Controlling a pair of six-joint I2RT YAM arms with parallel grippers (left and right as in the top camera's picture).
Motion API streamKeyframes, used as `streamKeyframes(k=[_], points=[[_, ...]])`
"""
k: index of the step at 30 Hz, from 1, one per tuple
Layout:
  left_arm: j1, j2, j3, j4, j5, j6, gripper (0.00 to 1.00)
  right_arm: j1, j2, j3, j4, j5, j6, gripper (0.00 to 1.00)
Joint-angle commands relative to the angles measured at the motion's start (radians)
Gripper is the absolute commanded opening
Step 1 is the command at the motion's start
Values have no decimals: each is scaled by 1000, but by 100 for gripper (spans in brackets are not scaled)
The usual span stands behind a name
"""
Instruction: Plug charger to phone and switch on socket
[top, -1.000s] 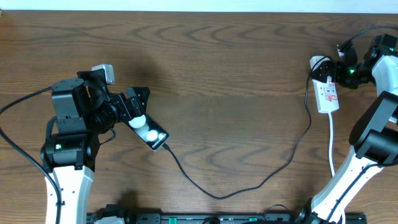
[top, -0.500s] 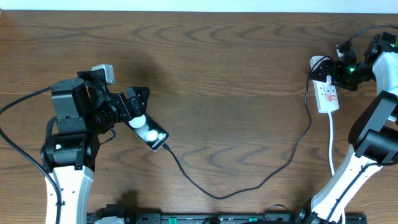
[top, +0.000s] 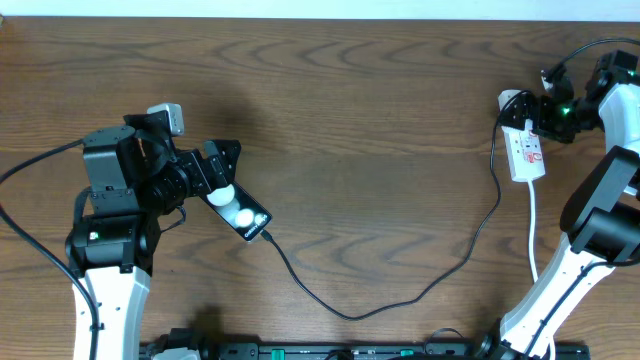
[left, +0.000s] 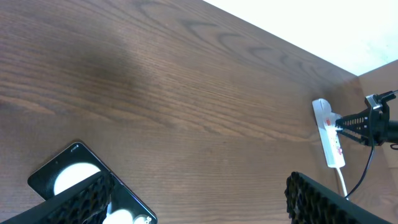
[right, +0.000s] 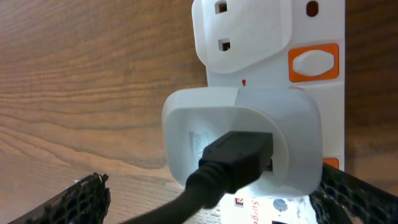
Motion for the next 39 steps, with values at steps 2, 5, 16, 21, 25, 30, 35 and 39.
streamKeyframes(k=[2,5,16,21,25,30,35,39], points=[[-2,2,16,0,10,13,89,27,24,-37,-9,-92,14,99],[-2,2,16,0,10,13,89,32,24,-37,-11,-92,23,99],[-2,2,16,0,10,13,89,37,24,-45,-34,-98,32,99],[-2,2,16,0,10,13,89,38,24,-87,-13,-154,33,99],[-2,2,16,0,10,13,89,38,24,-129,2,-174,43,99],[-2,2,16,0,10,13,89,34,21,-134,7,-111,82,99],[-2,2,16,1,10,13,89,-1,11,-94,-5,12,173,99],[-2,2,16,0,10,13,89,-49,-21,-51,-19,103,267,99]])
